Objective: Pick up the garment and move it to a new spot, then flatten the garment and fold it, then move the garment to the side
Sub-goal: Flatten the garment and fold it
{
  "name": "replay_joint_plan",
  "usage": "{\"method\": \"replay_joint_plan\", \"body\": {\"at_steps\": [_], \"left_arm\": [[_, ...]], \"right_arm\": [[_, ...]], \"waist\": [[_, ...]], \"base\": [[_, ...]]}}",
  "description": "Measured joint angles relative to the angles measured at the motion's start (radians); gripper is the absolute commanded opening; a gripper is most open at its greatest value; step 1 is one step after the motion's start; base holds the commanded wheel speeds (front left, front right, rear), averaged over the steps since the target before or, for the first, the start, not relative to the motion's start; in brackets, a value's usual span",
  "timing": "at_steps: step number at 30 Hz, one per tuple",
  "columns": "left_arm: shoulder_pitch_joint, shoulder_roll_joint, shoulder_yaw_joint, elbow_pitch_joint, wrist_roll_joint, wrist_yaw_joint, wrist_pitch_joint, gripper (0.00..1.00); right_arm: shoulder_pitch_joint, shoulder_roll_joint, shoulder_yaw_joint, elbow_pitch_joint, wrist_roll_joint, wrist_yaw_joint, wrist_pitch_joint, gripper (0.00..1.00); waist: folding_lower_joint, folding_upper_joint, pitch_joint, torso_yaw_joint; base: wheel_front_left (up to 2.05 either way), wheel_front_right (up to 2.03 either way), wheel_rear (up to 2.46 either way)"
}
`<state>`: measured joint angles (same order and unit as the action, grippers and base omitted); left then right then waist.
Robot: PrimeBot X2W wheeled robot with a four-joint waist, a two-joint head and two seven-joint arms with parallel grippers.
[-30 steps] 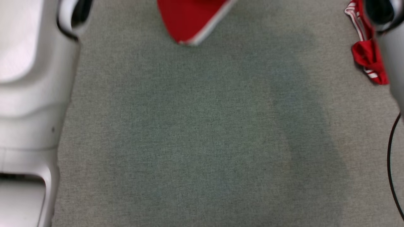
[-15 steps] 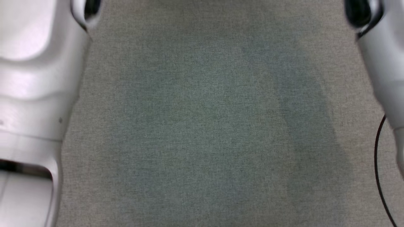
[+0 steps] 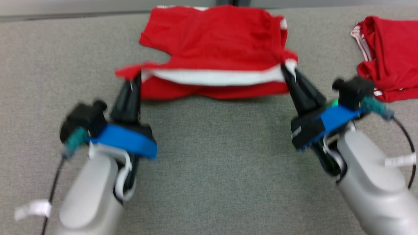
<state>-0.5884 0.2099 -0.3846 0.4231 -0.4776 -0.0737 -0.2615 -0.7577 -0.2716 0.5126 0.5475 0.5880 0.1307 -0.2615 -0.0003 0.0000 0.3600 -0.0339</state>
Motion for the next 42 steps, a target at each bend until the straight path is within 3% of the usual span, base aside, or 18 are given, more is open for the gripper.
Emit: {"method": "replay_joint_plan", "body": {"at_steps": [13, 21, 29, 36, 42], "left_arm": [[0.575, -0.043, 0.020, -0.202, 0.039, 0.034, 0.000, 0.00], [0.762, -0.019, 0.040, -0.318, 0.048, 0.075, 0.000, 0.00], [0.679, 0.049, 0.054, -0.378, 0.080, 0.081, 0.046, 0.00], [0.441, 0.136, 0.072, -0.407, 0.126, 0.040, 0.146, 0.00], [0.199, 0.183, 0.075, -0.368, 0.148, 0.001, 0.230, 0.00]], "right_arm": [[0.593, -0.019, -0.055, -0.234, -0.026, 0.000, 0.000, 0.00], [0.890, 0.025, -0.136, -0.423, -0.085, 0.000, 0.057, 0.00], [0.874, 0.072, -0.179, -0.520, -0.133, 0.000, 0.108, 0.00], [0.716, 0.102, -0.193, -0.539, -0.148, 0.000, 0.100, 0.00], [0.547, 0.139, -0.188, -0.474, -0.192, 0.000, 0.073, 0.00]], "waist": [[-0.0001, 0.0000, -0.190, 0.017], [-0.0001, 0.0000, -0.236, 0.012], [0.0003, 0.0000, -0.187, -0.021], [0.0005, 0.0000, -0.092, -0.071], [0.0006, 0.0000, 0.012, -0.123]], "base": [[0.00, 0.00, 0.00], [0.00, 0.00, 0.00], [0.00, 0.00, 0.00], [0.00, 0.00, 0.00], [0.00, 0.00, 0.00]]}}
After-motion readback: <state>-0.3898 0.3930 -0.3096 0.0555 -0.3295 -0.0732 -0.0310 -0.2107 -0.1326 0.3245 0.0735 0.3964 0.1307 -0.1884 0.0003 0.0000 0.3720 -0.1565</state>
